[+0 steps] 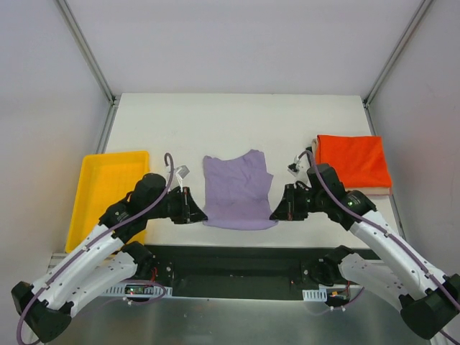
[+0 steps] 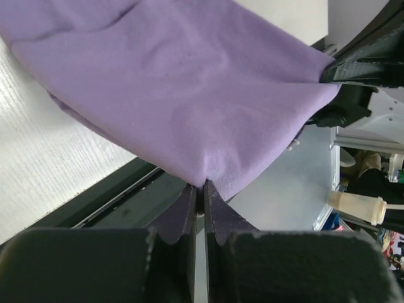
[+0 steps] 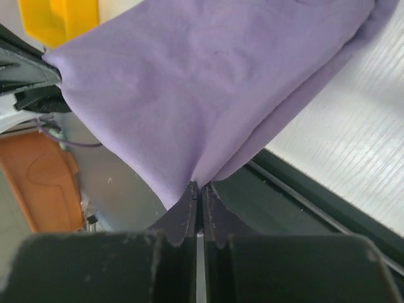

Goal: Fold and stack the t-shirts
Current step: Fold the long partially folded tshirt into a neat square

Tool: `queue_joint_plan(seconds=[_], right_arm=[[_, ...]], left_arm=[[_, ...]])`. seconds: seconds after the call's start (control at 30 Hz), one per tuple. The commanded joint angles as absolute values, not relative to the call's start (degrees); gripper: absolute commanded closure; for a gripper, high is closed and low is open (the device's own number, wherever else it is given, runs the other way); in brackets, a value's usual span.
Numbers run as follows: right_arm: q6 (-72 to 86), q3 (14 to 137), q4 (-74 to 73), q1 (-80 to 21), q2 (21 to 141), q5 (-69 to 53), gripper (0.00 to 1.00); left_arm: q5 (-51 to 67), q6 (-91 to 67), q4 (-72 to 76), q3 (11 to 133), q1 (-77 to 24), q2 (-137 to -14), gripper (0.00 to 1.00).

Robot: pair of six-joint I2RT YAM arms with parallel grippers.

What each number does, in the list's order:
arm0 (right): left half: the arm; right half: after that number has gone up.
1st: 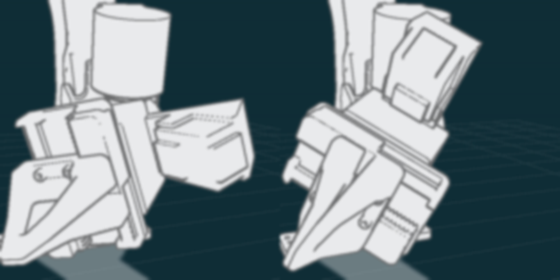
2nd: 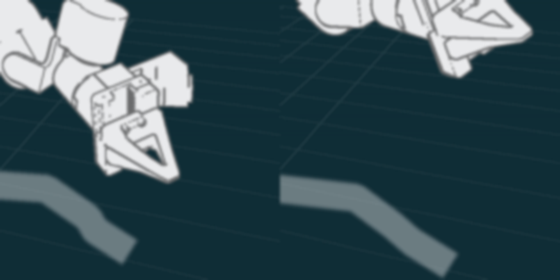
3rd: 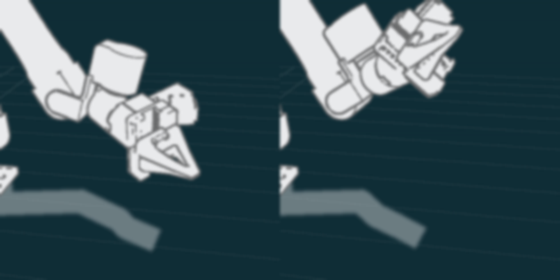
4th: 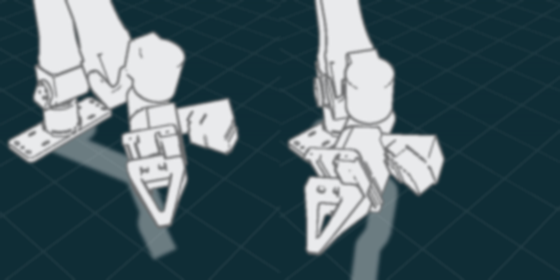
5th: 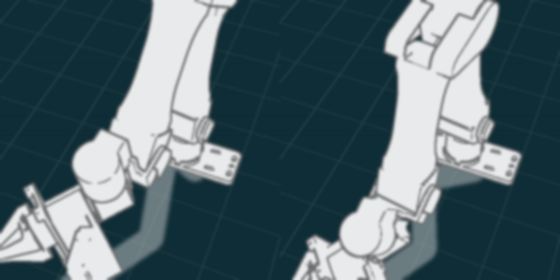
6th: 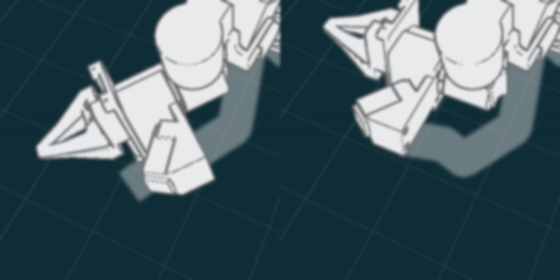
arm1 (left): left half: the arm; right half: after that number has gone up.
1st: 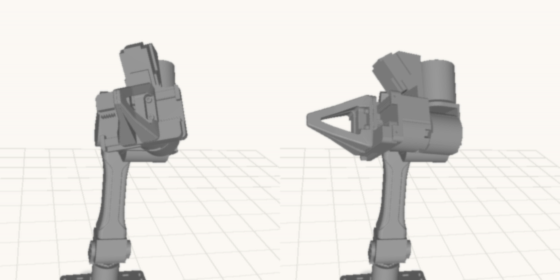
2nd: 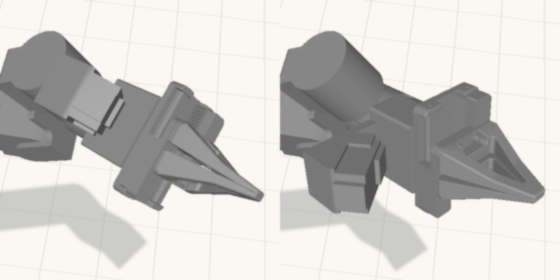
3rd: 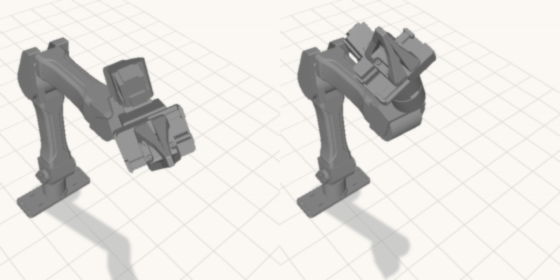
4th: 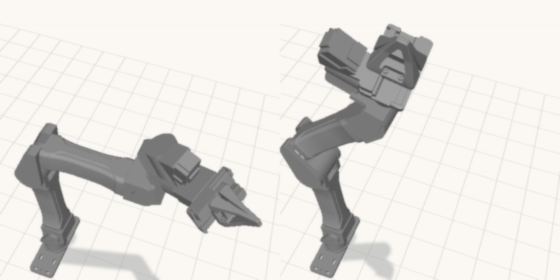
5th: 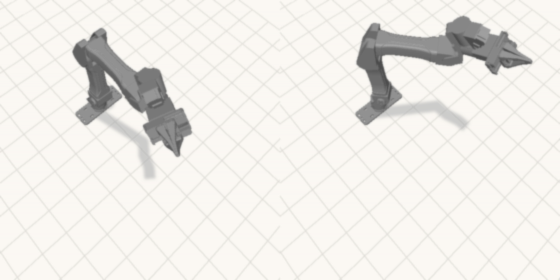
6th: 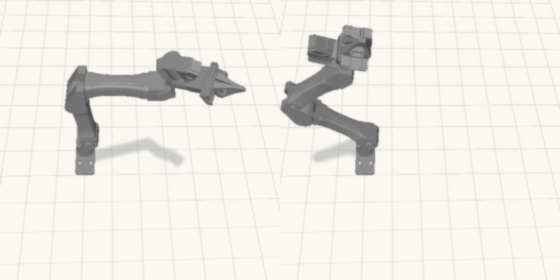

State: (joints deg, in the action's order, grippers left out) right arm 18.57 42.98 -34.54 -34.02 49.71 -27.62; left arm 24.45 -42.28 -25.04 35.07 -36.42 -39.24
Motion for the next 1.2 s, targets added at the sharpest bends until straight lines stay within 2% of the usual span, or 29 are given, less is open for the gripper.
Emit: queue_joint_plan(seconds=[0.0, 0.17, 0.37, 0.63, 1.17], right_arm=[[18.0, 47.2, -40.6, -34.2, 47.8, -33.0, 0.99], [15.8, 49.1, -40.3, -33.0, 49.4, -27.8, 0.99], [14.6, 51.3, -34.7, -30.8, 53.3, -21.9, 0.99], [13.4, 56.9, -30.0, -27.7, 63.0, -16.4, 0.99], [10.8, 67.8, -26.4, -20.7, 82.6, -18.1, 0.99]], left_arm=[[25.1, -41.0, -26.8, 39.1, -36.8, -36.4, 1.0], [18.6, -41.8, -26.9, 42.1, -36.8, -40.1, 1.0], [5.1, -40.5, -26.9, 47.6, -36.7, -47.0, 1.0], [-9.1, -36.9, -26.9, 55.5, -36.0, -56.6, 1.0], [-5.8, -33.4, -25.5, 66.5, -26.2, -78.3, 1.0]])
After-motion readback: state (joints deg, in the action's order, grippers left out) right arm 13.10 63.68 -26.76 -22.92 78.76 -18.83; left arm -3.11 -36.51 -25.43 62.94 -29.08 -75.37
